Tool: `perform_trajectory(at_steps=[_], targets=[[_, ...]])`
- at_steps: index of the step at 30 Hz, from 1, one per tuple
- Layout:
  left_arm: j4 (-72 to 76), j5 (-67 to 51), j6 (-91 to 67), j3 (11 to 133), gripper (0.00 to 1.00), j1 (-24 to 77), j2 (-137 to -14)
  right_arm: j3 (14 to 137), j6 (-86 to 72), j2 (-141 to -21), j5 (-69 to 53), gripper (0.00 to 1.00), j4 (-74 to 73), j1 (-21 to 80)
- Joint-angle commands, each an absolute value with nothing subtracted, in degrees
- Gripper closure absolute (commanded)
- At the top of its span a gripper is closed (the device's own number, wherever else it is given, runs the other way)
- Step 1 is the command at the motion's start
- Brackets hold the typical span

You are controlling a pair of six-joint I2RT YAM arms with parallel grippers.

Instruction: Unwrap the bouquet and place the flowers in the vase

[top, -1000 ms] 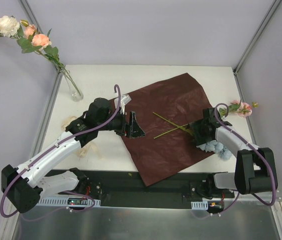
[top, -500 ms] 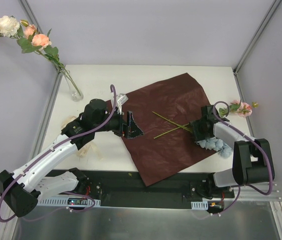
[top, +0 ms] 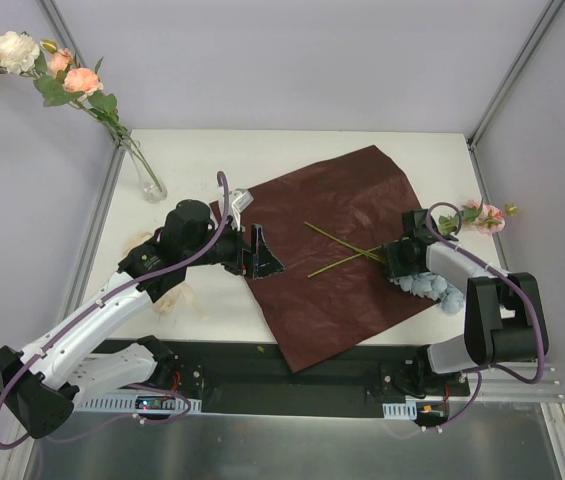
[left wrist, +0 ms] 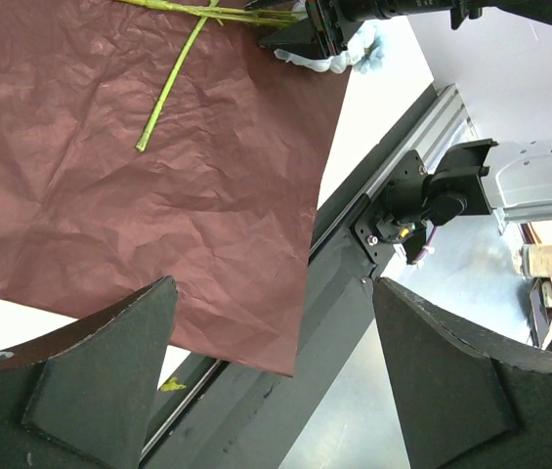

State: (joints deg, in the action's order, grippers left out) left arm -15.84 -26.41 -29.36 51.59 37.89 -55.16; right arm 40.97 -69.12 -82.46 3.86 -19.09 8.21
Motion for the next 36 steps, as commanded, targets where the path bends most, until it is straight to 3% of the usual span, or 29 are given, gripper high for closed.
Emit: perform_trajectory(at_steps=[1, 6, 16, 20, 29, 36], targets=[[-15.91, -25.75, -28.56, 52.38, 0.19, 38.23, -53.62, 41.13, -70.58, -83.85, 6.59, 0.62, -18.72, 7.91], [-16.17, -25.4, -29.0, 52.03, 0.19, 38.23, -52.91, 41.04, -70.05, -82.8, 6.42, 0.82, -18.72, 7.91], [-17.05, -25.49, -28.65, 54.93, 0.19, 38.23, -53.0, 44.91, -63.73, -69.1, 11.86, 1.0, -26.27, 9.05], [-17.67, -26.1, -27.86, 57.3, 0.17, 38.23, -53.44, 45.97, -53.73, -64.08, 13.36, 0.99, -22.78, 10.11], [-18.28, -33.65, -28.48, 64.07, 0.12, 38.23, -59.58, 47.81, -20.86, -56.17, -9.11, 1.0, -0.63, 13.88], [-16.36, -39.28, -31.37, 68.81, 0.14, 38.23, -69.68, 51.33, -15.56, -53.53, -24.23, 1.0, 2.9, 17.66]])
